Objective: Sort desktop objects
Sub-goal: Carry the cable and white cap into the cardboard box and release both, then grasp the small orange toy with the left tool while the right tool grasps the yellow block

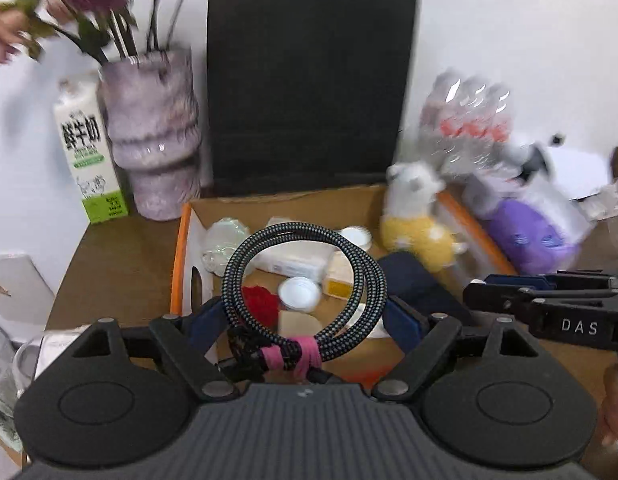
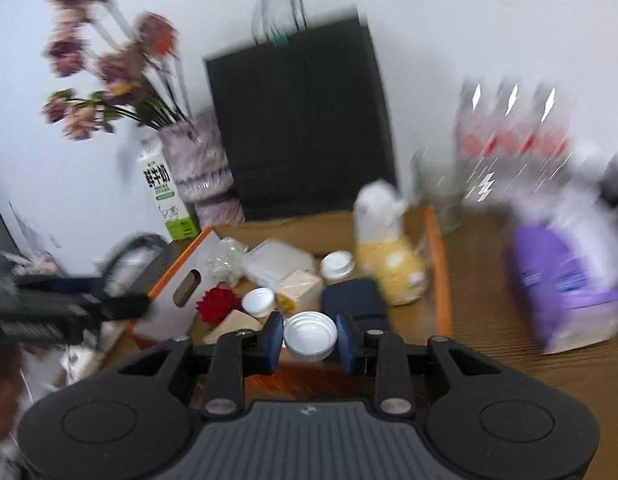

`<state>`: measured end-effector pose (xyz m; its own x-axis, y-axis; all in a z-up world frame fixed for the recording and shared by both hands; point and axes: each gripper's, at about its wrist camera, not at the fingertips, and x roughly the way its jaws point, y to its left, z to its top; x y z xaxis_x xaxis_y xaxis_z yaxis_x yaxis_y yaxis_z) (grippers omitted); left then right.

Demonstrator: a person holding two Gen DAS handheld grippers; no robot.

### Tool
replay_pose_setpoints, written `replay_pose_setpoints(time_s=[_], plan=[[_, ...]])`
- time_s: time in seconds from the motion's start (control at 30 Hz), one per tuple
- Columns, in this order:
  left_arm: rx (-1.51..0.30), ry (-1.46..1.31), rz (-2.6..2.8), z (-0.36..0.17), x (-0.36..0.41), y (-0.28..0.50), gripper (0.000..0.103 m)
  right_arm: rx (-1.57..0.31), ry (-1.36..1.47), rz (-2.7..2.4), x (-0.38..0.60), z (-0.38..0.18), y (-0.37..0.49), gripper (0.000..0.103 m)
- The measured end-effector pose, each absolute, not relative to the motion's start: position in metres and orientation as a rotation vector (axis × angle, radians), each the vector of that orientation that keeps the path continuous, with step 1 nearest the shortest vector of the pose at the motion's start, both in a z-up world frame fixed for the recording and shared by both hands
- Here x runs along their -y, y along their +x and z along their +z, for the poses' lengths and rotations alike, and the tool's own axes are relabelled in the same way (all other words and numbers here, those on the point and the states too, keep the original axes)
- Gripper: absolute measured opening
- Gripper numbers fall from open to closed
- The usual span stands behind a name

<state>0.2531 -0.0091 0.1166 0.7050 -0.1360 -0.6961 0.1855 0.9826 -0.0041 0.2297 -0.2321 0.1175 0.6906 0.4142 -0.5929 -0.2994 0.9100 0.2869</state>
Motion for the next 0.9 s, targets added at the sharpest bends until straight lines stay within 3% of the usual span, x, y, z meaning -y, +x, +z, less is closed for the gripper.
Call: replay_pose_setpoints(time_s=[0.3,0.33,0.37,0.43,0.7,0.9], plan=[[-0.931,0.096,-0.102,0.061,-0.012,0.318,0.091,-0.923,0.244,0.471,0.174,0.056,0.326,0.03],[-0.915,0.092,-0.13,0.064,-0.014,0.319,0.094,-0.918,0.251,0.455,0.171,0.053,0.332,0.035],[-0.9,0.08,-0.145,0.067,-0.016,0.319,0.095,-0.919,0.262,0.445,0.171,0.05,0.338,0.048],[-0.882,0.064,-0.148,0.077,-0.018,0.316,0.101,-0.918,0.287,0.44,0.172,0.048,0.343,0.063],[-0.841,0.038,-0.083,0.112,-0.028,0.282,0.103,-0.838,0.259,0.384,0.198,0.085,0.307,0.064],[-0.797,-0.039,-0.003,0.127,-0.038,0.21,0.103,-0.758,0.14,0.299,0.216,0.106,0.238,0.074]])
